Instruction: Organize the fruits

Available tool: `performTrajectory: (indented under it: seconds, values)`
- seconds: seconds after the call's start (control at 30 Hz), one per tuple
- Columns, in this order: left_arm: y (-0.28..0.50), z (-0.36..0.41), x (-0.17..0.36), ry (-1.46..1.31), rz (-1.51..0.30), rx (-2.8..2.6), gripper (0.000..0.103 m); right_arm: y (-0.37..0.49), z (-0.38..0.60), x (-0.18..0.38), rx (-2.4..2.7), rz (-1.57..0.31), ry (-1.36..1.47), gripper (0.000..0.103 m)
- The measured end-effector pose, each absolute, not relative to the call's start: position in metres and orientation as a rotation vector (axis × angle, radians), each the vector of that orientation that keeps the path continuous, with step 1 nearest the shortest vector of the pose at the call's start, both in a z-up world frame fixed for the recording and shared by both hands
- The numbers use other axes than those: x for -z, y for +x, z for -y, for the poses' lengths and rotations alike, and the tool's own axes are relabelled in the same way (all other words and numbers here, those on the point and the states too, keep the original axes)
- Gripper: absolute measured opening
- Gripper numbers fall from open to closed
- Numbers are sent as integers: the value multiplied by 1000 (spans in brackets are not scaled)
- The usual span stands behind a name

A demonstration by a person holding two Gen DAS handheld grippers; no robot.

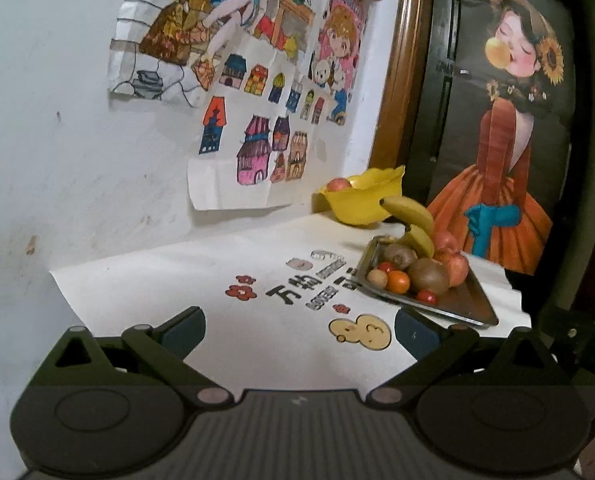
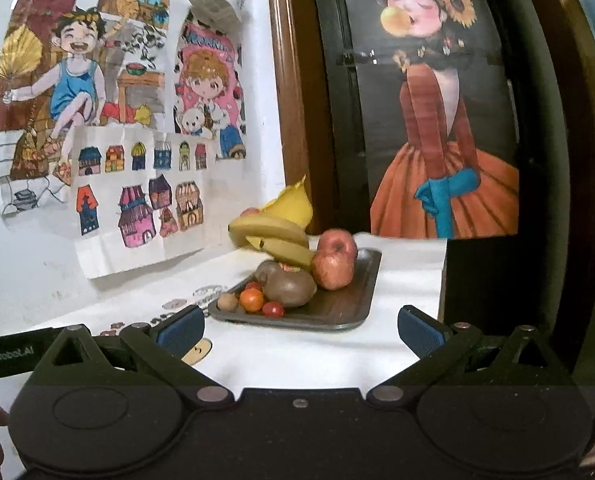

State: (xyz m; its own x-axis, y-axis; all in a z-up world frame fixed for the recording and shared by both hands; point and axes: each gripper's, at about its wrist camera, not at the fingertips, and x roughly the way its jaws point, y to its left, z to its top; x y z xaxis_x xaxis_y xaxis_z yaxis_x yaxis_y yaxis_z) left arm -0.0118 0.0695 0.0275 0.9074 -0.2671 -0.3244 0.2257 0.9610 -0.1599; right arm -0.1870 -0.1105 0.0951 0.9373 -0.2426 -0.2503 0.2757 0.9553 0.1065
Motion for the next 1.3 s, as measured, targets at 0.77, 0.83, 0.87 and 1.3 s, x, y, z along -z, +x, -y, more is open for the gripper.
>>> performTrajectory:
  seconds: [0.77,0.83,0.87,1.3]
  values:
    - [-21,-52,-14,-92,-393,203,103,-192,101,-77,275,-251,69,102]
    - [-21,-54,-14,-98,-399,203,103,-191,101,-76,279,-255,64,102]
    - [-21,-54,-14,-99,-402,202,103,-191,100,-76,282,-254,61,102]
    - [-21,-55,-12,-96,-410,194,103,-192,102,-74,283,-256,71,102]
